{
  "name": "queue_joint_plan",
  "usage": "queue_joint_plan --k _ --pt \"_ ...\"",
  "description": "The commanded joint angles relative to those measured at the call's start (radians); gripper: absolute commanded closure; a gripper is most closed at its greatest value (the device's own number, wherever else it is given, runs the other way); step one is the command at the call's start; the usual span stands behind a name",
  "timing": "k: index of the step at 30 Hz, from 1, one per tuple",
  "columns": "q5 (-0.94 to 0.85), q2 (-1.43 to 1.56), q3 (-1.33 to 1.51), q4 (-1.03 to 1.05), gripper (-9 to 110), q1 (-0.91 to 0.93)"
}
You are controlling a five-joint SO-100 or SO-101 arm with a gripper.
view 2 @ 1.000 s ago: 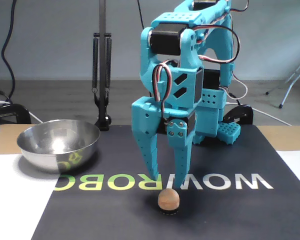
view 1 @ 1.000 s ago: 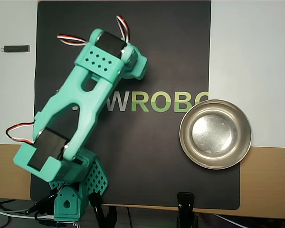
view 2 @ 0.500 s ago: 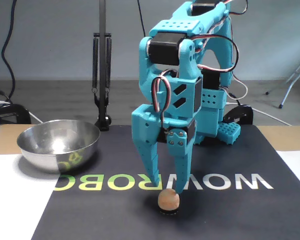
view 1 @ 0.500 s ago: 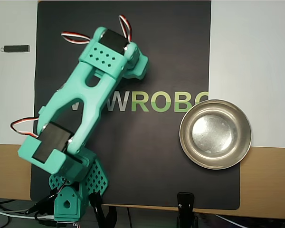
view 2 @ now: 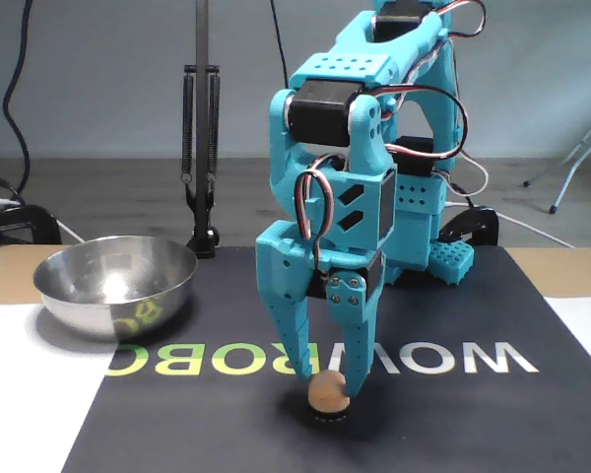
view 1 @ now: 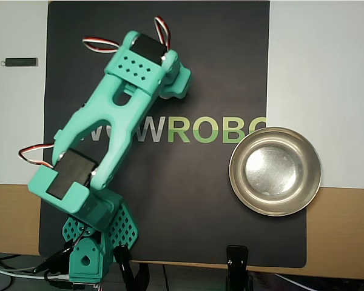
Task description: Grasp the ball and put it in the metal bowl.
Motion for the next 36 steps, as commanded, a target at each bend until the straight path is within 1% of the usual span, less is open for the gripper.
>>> queue_joint_plan --k 1,21,31,32,33,36 --pt "-0.006 -0.003 -0.037 0.002 54 -0.006" --pt "-0.006 -0.054 -0.037 0.002 54 -0.017" --pt "-0.006 -0.052 -0.037 0.002 56 -0.023" --pt "-0.006 -0.052 -0.037 0.002 57 -0.023" --pt "-0.006 -0.051 -0.037 0.002 62 -0.023" --pt "-0.006 -0.048 -0.037 0.002 81 -0.023"
